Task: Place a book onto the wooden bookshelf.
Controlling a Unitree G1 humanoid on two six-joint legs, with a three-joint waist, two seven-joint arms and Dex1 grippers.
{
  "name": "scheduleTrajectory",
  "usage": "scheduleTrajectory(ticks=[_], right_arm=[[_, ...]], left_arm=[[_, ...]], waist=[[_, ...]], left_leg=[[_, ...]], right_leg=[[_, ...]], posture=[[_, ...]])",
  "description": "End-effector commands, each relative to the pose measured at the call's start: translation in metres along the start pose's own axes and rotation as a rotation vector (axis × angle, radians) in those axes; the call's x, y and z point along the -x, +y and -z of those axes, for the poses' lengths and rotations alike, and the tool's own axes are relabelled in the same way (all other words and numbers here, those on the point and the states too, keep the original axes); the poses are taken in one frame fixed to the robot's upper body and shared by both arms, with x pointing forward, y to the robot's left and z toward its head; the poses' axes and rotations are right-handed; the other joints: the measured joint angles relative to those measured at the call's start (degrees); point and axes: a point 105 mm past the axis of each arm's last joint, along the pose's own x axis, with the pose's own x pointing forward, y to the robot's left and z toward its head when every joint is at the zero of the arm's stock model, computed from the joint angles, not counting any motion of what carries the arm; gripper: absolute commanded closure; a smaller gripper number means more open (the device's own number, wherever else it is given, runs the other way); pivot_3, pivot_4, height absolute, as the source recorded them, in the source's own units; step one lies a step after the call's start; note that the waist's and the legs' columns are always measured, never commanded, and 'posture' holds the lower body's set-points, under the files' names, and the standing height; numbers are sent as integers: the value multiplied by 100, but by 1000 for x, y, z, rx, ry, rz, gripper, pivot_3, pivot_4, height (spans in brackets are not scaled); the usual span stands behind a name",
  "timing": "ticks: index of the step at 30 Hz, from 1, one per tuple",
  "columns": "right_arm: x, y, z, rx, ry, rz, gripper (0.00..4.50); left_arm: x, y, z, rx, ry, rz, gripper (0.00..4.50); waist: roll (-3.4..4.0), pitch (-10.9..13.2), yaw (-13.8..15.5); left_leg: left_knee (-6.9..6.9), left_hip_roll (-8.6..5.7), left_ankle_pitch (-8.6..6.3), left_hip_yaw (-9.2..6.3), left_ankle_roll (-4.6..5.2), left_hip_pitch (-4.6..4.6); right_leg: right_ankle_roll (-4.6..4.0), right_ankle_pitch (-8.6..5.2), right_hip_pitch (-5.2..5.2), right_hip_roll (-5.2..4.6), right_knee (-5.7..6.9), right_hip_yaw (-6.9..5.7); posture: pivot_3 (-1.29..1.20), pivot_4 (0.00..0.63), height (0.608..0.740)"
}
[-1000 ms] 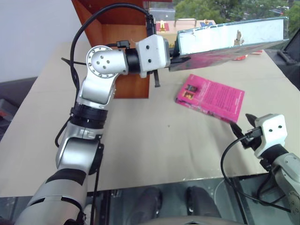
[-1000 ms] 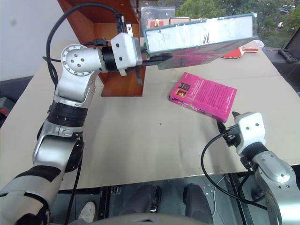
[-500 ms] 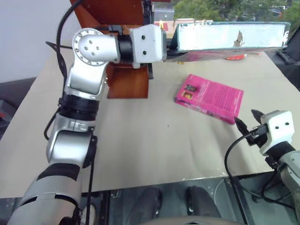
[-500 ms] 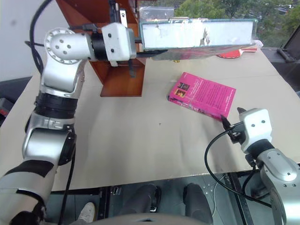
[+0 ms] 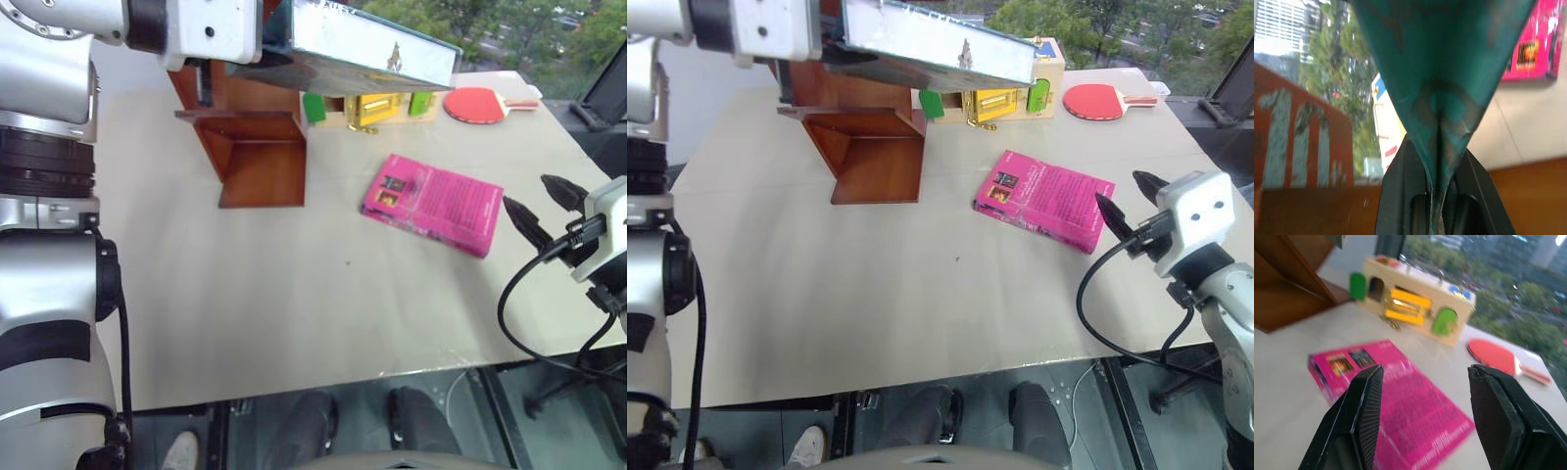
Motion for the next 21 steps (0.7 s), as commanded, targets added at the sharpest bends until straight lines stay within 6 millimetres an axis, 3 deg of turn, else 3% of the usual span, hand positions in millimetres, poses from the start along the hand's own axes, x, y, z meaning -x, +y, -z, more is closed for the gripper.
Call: scheduleTrajectory(ticks=[1,2,10,21], right_arm=[[-10,7,-14,7,-54,-83,433],[-12,9,-17,9,-65,-104,44],[-27,9,-43,51,-168,-159,44],[-36,19,-49,72,-218,-141,44]], left_arm=[[24,16,-2,7,73,-16,4500],[27,16,0,21,101,-4,4500],[47,28,11,-34,284,21,4500],[39,8,43,138,564,81,4500]], waist=[[-2,3,-5],[-1,6,-11],[-7,21,-18],[-10,28,-20]], left_leg=[[0,0,0,1,0,0],[1,0,0,1,0,-1],[3,0,-1,0,2,-5],[6,0,-2,-1,4,-16]], right_leg=[[0,0,0,0,0,0],[0,0,-1,0,0,0],[1,-1,-3,0,0,-3],[2,-1,-13,-1,1,-4]], posture=[[0,150,740],[0,150,740],[0,150,740],[0,150,740]])
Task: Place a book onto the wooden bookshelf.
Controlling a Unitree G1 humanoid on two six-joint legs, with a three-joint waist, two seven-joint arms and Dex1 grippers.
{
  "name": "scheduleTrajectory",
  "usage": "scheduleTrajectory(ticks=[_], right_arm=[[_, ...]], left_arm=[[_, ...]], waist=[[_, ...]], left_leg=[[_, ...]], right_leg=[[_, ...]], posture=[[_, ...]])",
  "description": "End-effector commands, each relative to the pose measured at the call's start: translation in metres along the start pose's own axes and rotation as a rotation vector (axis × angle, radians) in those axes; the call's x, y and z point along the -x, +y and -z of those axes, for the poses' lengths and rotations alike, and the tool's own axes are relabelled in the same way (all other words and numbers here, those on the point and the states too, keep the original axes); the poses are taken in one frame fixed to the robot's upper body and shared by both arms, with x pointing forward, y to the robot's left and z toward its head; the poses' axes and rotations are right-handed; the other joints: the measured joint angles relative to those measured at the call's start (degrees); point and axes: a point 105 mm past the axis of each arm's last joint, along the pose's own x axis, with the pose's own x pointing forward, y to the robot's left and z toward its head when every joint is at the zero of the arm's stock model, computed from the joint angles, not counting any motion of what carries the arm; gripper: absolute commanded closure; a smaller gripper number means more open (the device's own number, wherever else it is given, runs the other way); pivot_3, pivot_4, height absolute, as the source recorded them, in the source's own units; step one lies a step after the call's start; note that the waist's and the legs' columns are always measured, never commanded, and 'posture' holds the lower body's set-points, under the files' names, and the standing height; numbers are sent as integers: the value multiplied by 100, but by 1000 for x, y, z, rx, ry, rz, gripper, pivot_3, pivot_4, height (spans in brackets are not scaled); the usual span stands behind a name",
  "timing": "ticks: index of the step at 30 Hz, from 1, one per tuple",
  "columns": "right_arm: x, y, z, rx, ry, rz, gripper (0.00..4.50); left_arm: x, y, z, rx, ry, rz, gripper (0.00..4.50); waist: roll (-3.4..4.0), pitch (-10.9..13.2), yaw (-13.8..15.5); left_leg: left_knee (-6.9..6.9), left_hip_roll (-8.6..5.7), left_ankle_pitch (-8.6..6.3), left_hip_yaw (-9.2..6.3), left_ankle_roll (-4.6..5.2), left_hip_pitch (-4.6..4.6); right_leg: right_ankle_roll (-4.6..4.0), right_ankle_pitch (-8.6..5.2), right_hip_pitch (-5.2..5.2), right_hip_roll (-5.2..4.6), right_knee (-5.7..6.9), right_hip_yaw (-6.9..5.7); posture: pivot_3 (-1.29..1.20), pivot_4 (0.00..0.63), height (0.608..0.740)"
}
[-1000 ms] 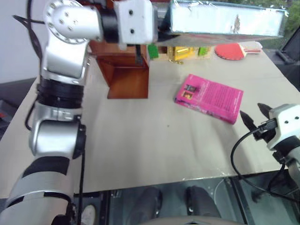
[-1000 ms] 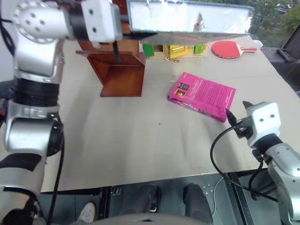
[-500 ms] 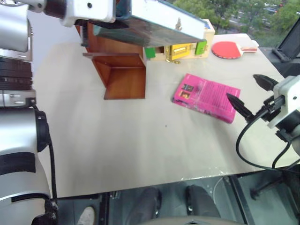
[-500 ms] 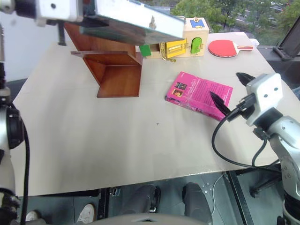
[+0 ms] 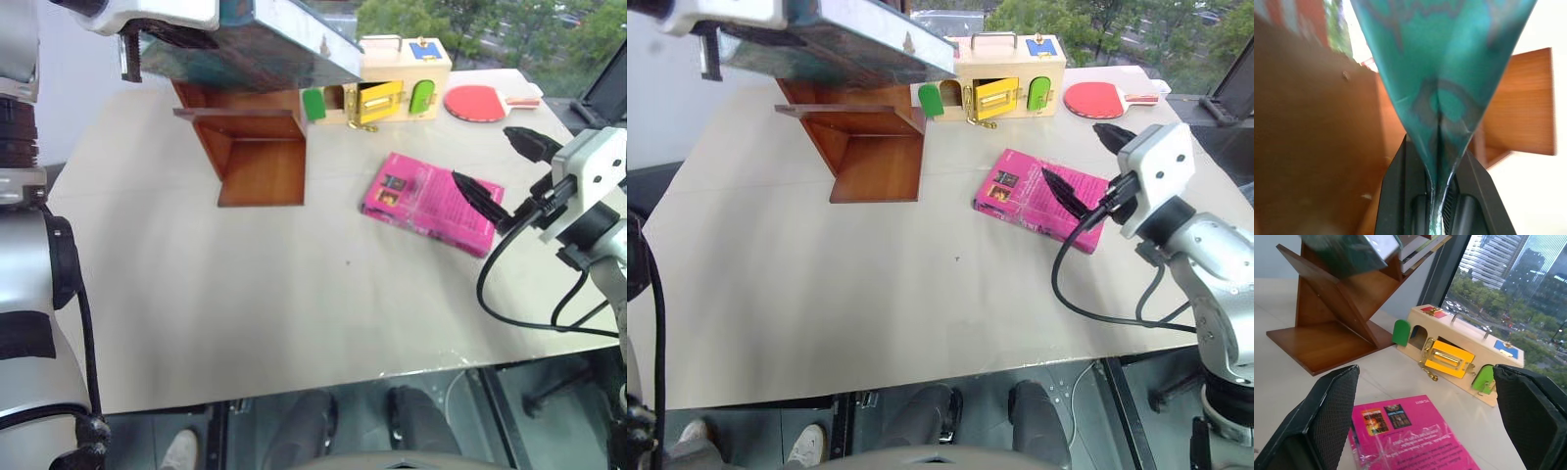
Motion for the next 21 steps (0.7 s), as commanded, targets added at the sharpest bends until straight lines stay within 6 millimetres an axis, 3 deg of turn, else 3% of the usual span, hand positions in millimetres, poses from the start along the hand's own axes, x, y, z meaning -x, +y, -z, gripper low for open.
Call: scheduleTrajectory(ticks=[1,11,13,14,19,21], right_arm=[[1,1,-15,46,-62,21,44],[-2,3,-13,39,-92,56,44],[0,3,-12,38,-89,57,0],[2,3,-11,38,-87,58,0],[2,1,-10,39,-77,57,0],[3,1,-9,41,-71,50,0]], left_arm=[[10,5,6,25,86,-55,4500],[-14,0,7,78,134,-16,4500],[-18,-1,7,93,129,-15,3670],[-19,0,7,104,125,-25,3514],[-18,1,11,143,100,-64,1224],[-14,-3,12,161,68,-66,1224]], waist=[[3,2,-21],[3,8,-114],[5,7,-108],[5,7,-107],[5,9,-115],[6,9,-125]], left_leg=[[0,0,0,0,-1,-1],[1,4,1,5,-2,-3],[1,3,1,6,-2,0],[1,3,1,6,-2,1],[3,3,1,6,-1,1],[3,3,1,7,-2,0]], right_leg=[[0,0,-1,0,0,0],[0,0,-13,3,15,7],[-1,0,-12,1,19,9],[0,0,-12,1,20,9],[0,1,-14,2,27,9],[0,1,-17,1,26,11]], posture=[[0,150,740],[0,150,740],[0,150,740],[0,150,740],[0,150,740],[0,150,740]])
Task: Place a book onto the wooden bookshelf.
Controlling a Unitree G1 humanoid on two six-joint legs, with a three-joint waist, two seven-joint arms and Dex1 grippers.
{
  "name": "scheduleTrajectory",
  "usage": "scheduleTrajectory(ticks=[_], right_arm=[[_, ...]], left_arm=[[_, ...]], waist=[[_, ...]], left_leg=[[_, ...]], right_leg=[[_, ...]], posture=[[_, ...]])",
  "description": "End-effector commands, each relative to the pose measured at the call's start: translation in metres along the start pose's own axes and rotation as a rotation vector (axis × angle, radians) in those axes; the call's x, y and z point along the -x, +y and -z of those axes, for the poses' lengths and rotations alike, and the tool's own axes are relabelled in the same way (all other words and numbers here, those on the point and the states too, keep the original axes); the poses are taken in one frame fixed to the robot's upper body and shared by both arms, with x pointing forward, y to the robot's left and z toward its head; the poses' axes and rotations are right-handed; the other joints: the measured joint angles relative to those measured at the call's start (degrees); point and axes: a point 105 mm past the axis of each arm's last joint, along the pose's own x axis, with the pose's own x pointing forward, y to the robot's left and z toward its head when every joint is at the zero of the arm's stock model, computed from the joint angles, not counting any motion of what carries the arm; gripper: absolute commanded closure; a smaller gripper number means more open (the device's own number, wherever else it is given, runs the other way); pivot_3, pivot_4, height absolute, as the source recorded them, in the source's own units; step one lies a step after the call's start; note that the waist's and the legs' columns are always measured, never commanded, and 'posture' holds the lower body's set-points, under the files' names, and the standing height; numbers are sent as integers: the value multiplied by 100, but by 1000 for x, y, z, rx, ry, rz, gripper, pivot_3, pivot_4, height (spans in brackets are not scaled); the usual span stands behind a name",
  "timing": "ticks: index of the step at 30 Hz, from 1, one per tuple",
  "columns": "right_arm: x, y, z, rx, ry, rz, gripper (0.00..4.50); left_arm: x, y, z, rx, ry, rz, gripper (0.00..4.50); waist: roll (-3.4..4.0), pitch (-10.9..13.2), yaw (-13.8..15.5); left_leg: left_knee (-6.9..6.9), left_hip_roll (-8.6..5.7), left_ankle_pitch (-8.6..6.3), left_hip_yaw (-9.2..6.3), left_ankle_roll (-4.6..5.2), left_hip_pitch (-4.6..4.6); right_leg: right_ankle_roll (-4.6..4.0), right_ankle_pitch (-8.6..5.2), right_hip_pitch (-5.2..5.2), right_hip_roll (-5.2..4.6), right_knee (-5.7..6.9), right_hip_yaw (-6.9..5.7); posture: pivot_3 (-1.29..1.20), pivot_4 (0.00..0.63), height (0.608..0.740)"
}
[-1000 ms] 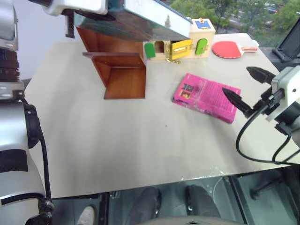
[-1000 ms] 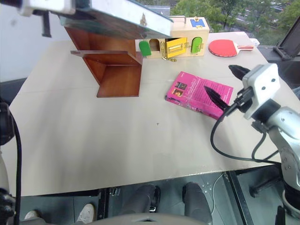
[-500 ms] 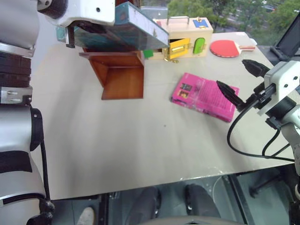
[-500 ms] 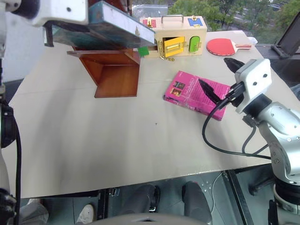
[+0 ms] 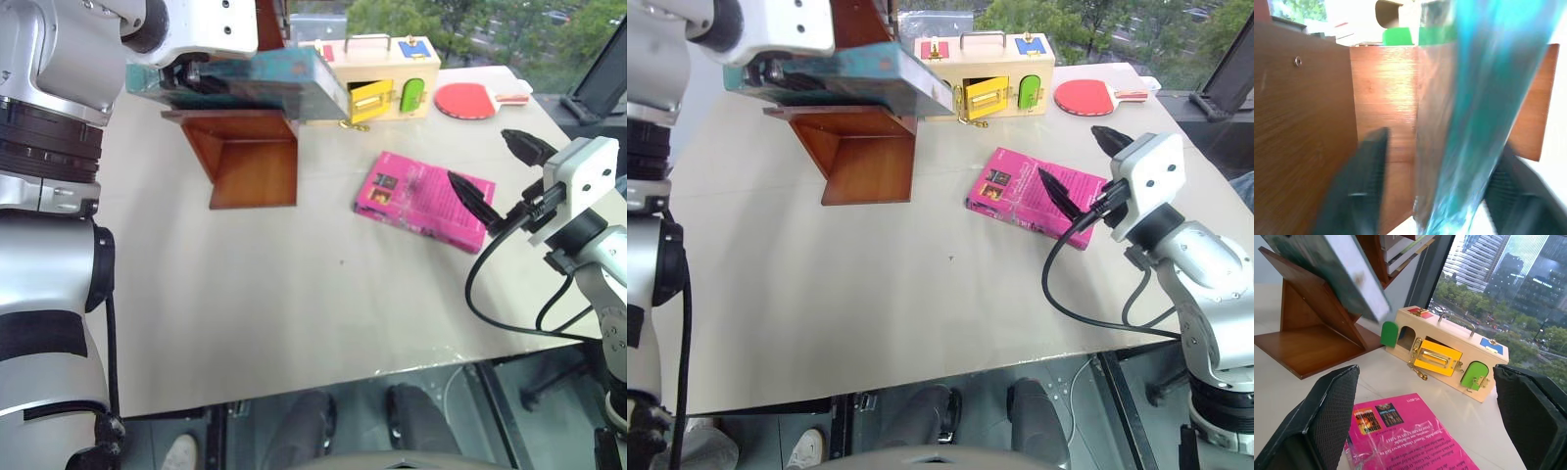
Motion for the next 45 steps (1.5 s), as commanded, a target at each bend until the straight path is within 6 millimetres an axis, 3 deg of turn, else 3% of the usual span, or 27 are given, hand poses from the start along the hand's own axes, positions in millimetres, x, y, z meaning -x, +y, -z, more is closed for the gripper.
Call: scheduleTrajectory(ticks=[1,8,11,14,17,19,22,23,29,34,36,39,45], right_arm=[[3,-5,-14,50,-40,3,0],[-2,-9,-20,51,-35,-34,0],[-2,-11,-22,49,-26,-48,0],[2,-14,-22,52,-8,-46,0],[7,-14,-24,52,10,-35,0],[12,-15,-25,54,27,-20,0],[22,-17,-29,66,49,19,0],[25,-17,-31,68,53,32,0],[41,-17,-38,89,82,104,0],[41,-16,-44,87,83,118,0],[41,-16,-45,88,86,120,0],[40,-15,-46,88,87,123,0],[37,-13,-46,76,81,121,0]], left_arm=[[23,2,7,37,-70,-71,1224],[51,-22,6,143,-286,-46,1224],[67,-35,-17,222,-560,-23,1224],[69,-49,-38,310,-727,58,1224],[75,-63,-61,398,-924,157,2004],[62,-72,-75,461,-1009,175,2894],[22,-90,-98,571,-1078,166,4297],[12,-93,-107,620,-1111,146,4470],[-49,-113,-164,840,-1199,7,4470],[-90,-105,-197,1008,-1169,-200,4470],[-109,-97,-193,1081,-1073,-357,4470],[-127,-83,-170,1197,-900,-591,4470],[-123,-61,-139,1299,-794,-857,4470]], waist=[[1,0,-19],[-1,1,-18],[-2,2,-2],[-3,2,53],[-4,2,102],[-1,0,124],[2,-3,179],[-4,0,190],[-7,-3,296],[-9,-3,302],[-9,-3,311],[-12,-2,300],[-15,0,324]], left_leg=[[-1,0,0,4,0,-1],[28,0,1,39,-1,-78],[47,1,0,43,0,-76],[70,1,-1,39,0,-72],[78,0,-3,39,5,-53],[80,1,-4,39,5,-50],[79,1,-3,38,4,-46],[80,1,-3,38,3,-48],[81,-4,-4,46,5,-53],[78,-1,-4,53,5,-48],[79,-3,-5,54,7,-51],[77,-4,-7,58,11,-52],[75,-4,-7,58,10,-57]], right_leg=[[0,0,-5,0,0,6],[-1,1,-100,-2,55,47],[-1,1,-97,-2,68,50],[-1,1,-85,-3,78,44],[0,2,-60,-4,77,42],[0,2,-59,-3,79,43],[-1,2,-55,-7,79,43],[-2,3,-56,-7,79,45],[-3,4,-58,-13,69,55],[-3,5,-57,-17,70,59],[-2,5,-57,-15,68,58],[-1,5,-58,-15,66,61],[-1,5,-62,-13,66,59]], posture=[[0,150,740],[0,150,740],[0,150,740],[0,150,740],[0,150,740],[0,150,740],[0,150,740],[0,150,740],[0,150,740],[0,150,740],[0,150,740],[0,150,740],[0,150,740]])
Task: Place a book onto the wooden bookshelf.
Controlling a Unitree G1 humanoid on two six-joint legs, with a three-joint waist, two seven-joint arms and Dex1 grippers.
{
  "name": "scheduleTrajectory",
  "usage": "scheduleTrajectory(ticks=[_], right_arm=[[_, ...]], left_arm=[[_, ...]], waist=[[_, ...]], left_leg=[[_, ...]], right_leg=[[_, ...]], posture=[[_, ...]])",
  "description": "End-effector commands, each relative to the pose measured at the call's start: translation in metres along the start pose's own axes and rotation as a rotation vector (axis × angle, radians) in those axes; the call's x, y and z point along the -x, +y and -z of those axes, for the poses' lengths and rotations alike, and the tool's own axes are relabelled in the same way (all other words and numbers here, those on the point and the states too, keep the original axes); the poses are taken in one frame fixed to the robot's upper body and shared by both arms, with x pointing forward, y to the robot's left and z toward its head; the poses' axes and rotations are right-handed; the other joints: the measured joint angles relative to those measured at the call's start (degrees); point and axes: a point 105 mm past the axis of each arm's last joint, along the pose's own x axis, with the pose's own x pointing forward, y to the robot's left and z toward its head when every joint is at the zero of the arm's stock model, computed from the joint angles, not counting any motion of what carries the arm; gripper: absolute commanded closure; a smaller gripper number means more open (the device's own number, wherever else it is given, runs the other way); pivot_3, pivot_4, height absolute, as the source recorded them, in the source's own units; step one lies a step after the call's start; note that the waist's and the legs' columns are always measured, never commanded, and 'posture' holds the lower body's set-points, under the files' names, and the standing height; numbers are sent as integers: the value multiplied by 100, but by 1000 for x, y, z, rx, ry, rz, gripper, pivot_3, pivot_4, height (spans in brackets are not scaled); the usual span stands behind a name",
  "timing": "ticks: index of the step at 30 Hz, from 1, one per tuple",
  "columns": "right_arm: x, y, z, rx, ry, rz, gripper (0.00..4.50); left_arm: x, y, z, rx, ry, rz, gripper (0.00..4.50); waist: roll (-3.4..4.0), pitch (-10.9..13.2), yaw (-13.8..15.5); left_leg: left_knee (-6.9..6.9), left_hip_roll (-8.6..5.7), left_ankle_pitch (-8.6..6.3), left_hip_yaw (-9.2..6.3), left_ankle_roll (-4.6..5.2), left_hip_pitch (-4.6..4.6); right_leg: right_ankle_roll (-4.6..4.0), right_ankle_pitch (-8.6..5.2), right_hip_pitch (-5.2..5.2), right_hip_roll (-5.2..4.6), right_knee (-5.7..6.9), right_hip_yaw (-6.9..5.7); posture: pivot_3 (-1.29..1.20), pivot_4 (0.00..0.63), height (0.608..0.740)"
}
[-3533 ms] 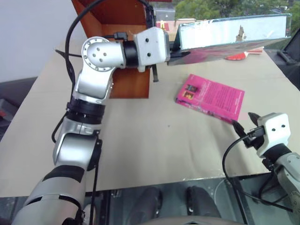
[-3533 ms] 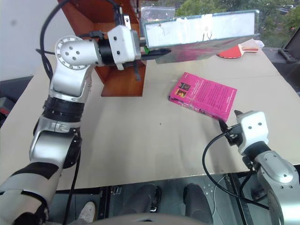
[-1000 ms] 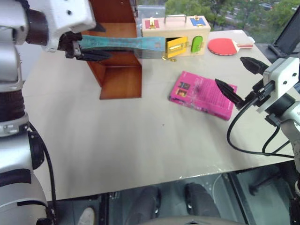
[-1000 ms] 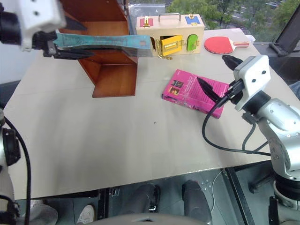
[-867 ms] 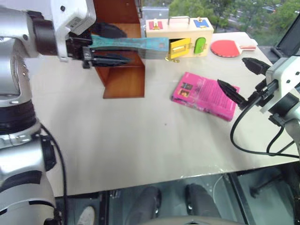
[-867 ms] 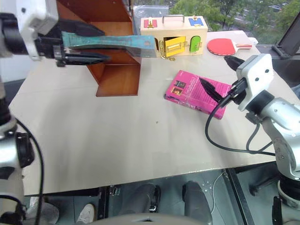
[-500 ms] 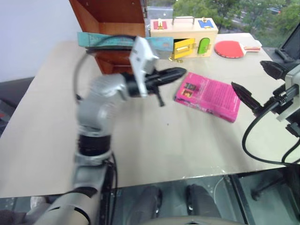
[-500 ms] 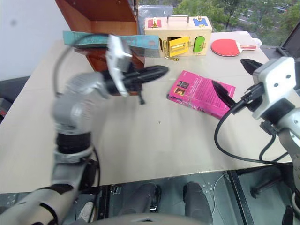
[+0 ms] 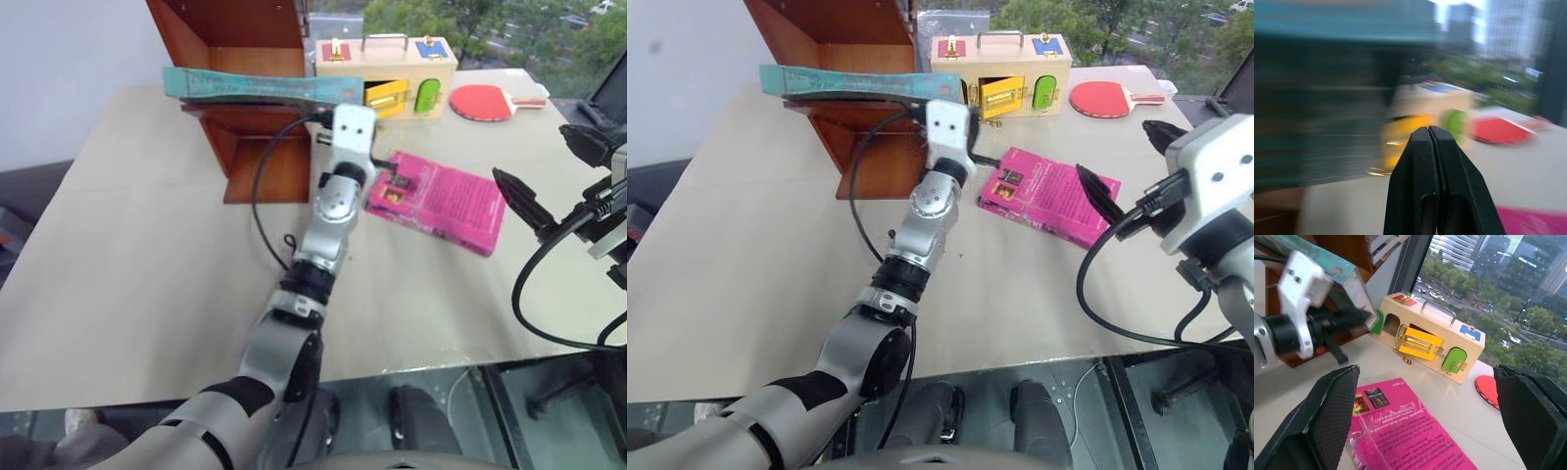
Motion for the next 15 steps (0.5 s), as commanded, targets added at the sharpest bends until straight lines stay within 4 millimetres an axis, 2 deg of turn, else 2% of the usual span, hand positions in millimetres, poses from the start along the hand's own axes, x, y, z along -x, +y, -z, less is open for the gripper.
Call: scheduleTrajectory(ticks=[1,4,8,10,11,15], right_arm=[[0,2,-12,33,-44,3,0],[-1,3,-11,25,-45,-1,0],[-2,5,-9,15,-42,-7,0],[-3,7,-2,5,-20,-14,0],[-3,9,3,-3,-6,-18,0],[-4,11,22,-32,53,-21,0]], left_arm=[[-9,20,-25,11,-90,-150,4470],[-9,22,-26,33,-101,-123,4470],[0,-3,-23,106,-109,109,4470],[22,-30,-10,88,-95,399,4470],[32,-34,-2,79,-76,483,4470],[51,-23,28,-4,19,603,4470]], waist=[[-2,1,0],[-1,0,-24],[0,-1,-7],[1,-1,-10],[3,-2,-18],[2,-2,-32]], left_leg=[[1,-4,0,0,1,-1],[1,-5,-3,6,4,1],[-1,-1,-2,0,3,2],[0,-6,-2,-1,3,-1],[0,-6,-2,1,4,0],[-1,-4,-3,1,5,0]], right_leg=[[1,1,0,-2,-1,1],[4,2,-1,-1,-3,8],[4,2,0,3,-1,-2],[4,2,1,0,-4,-2],[4,2,3,0,-8,0],[3,2,0,2,-8,1]], posture=[[0,150,740],[0,150,740],[0,150,740],[0,150,740],[0,150,740],[0,150,740]])
